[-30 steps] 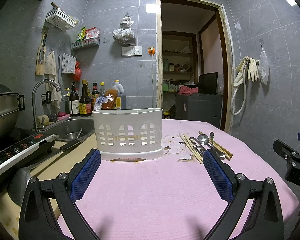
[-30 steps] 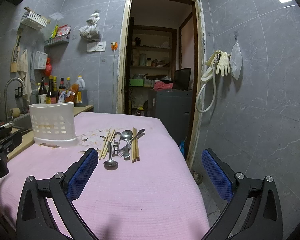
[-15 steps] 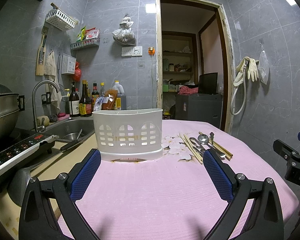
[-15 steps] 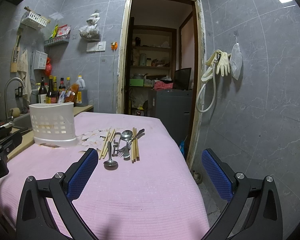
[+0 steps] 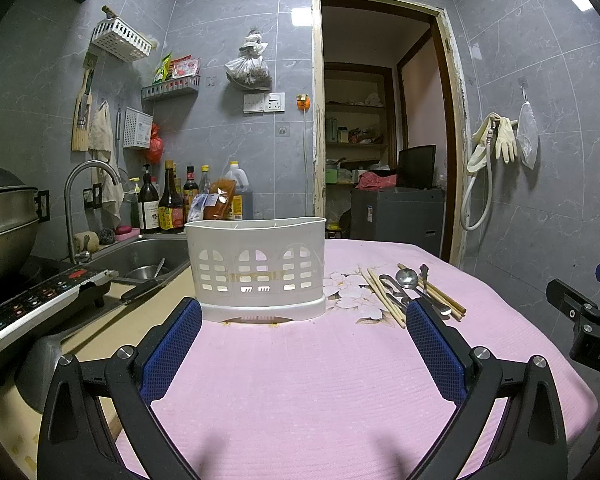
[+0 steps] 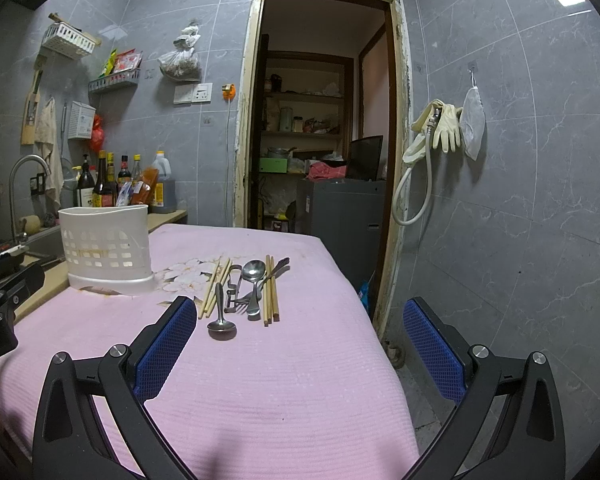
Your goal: Organize utensils
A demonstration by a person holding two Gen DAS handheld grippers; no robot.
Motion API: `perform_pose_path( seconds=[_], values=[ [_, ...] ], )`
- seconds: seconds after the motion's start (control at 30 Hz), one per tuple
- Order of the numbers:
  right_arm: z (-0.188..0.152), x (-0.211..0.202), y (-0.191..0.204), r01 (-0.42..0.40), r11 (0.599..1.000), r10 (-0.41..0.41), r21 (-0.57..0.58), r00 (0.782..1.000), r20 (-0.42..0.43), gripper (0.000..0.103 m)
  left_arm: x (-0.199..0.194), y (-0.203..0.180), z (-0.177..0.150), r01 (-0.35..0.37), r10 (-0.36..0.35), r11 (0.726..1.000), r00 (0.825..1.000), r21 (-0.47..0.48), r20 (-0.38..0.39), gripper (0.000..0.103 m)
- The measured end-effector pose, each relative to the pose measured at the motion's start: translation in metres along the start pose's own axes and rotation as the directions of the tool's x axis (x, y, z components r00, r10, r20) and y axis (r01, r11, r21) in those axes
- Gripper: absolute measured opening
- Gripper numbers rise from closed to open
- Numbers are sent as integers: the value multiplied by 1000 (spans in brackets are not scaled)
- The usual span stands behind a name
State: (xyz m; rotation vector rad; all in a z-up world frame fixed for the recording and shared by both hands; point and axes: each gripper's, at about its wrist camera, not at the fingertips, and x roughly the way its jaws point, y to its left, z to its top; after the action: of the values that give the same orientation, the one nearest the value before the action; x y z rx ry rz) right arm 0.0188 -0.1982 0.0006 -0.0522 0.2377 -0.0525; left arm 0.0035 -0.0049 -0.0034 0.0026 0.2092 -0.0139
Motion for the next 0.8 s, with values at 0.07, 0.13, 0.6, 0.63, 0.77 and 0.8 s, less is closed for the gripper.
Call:
perform_pose_path(
  seconds=[0.07, 0.13, 0.6, 0.63, 0.77, 0.8],
  values=[
    [0, 0, 0, 1, 1000, -1, 0, 1000, 0, 103, 0, 0, 0, 0, 0, 1000, 1000, 0, 0, 100],
    [0, 0, -1, 1, 1000, -1, 0, 1000, -1, 103, 0, 0, 0, 1, -1, 1000, 1000, 0, 0, 100],
    [-2, 10, -2, 16, 1000, -16, -23, 1000, -1, 103, 12, -11, 14, 34, -35, 999, 999, 9, 29, 100],
    [0, 11, -4, 17, 1000, -17, -23, 1000, 0, 103, 13, -9, 17, 37, -38, 999, 999, 8, 30, 100],
    [6, 18, -8, 24, 999, -24, -29, 1000, 9, 103, 24, -12, 28, 43, -43, 999, 999, 14, 29, 100],
    [8, 21, -9, 25, 999, -25, -29, 1000, 11, 103, 27, -12, 31, 45, -45, 999, 999, 17, 27, 100]
  ],
)
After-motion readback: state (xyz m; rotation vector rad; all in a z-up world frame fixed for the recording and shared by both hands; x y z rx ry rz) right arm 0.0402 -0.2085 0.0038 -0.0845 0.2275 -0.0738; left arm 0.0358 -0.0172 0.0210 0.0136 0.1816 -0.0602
